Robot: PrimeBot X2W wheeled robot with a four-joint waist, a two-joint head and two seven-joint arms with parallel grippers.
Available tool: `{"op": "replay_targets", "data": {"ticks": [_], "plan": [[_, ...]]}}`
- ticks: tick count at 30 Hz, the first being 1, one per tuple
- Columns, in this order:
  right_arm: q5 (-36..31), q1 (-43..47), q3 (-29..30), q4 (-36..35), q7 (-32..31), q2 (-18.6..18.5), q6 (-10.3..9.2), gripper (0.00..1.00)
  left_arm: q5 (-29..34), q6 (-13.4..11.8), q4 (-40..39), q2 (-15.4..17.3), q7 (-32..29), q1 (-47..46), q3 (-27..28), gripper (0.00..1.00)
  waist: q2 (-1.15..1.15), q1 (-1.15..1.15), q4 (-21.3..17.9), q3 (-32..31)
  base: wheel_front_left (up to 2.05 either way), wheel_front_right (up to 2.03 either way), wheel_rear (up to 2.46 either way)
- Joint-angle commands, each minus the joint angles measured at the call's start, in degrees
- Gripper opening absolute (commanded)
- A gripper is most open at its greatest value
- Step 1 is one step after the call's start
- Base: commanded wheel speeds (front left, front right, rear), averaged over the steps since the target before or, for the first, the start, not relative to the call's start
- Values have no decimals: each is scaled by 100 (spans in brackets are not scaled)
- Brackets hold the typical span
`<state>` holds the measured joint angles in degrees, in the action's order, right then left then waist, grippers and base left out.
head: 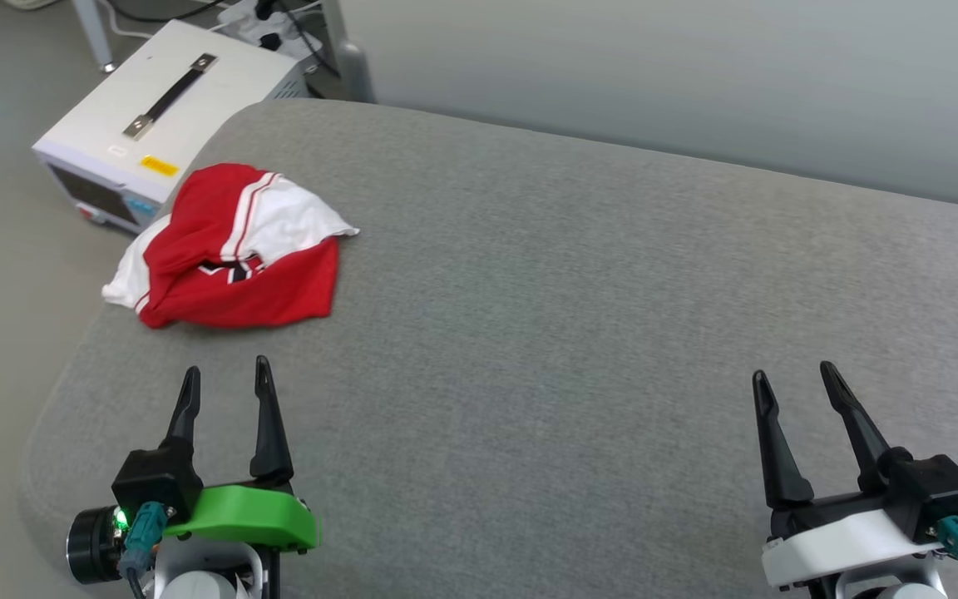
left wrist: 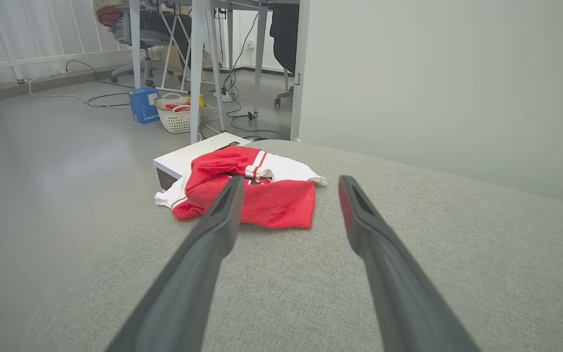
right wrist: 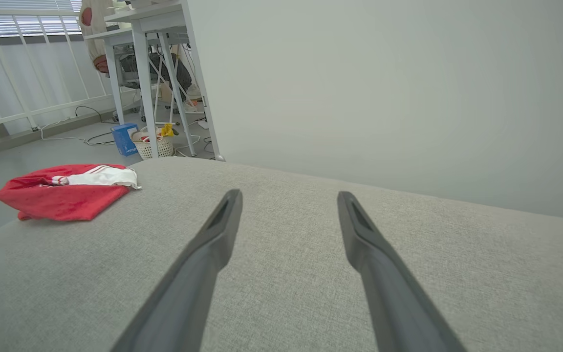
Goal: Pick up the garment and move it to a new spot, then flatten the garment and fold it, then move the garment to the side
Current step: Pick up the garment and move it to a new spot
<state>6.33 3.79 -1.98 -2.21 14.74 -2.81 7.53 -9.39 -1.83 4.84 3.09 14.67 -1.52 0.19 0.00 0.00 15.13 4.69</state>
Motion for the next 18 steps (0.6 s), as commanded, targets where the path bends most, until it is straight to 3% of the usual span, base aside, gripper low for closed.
{"op": "replay_targets", "data": {"ticks": [1, 18], "plan": [[-33, -103, -14, -42, 26, -7, -4, 100, -55, -32, 6, -22, 33, -96, 18, 100, 0, 0, 306, 80, 0, 0, 0], [-125, -143, -82, -117, 26, -7, -4, 100, -323, -44, 109, -22, 33, -47, 139, 100, 0, 0, 1275, 75, 0, 0, 0]]}}
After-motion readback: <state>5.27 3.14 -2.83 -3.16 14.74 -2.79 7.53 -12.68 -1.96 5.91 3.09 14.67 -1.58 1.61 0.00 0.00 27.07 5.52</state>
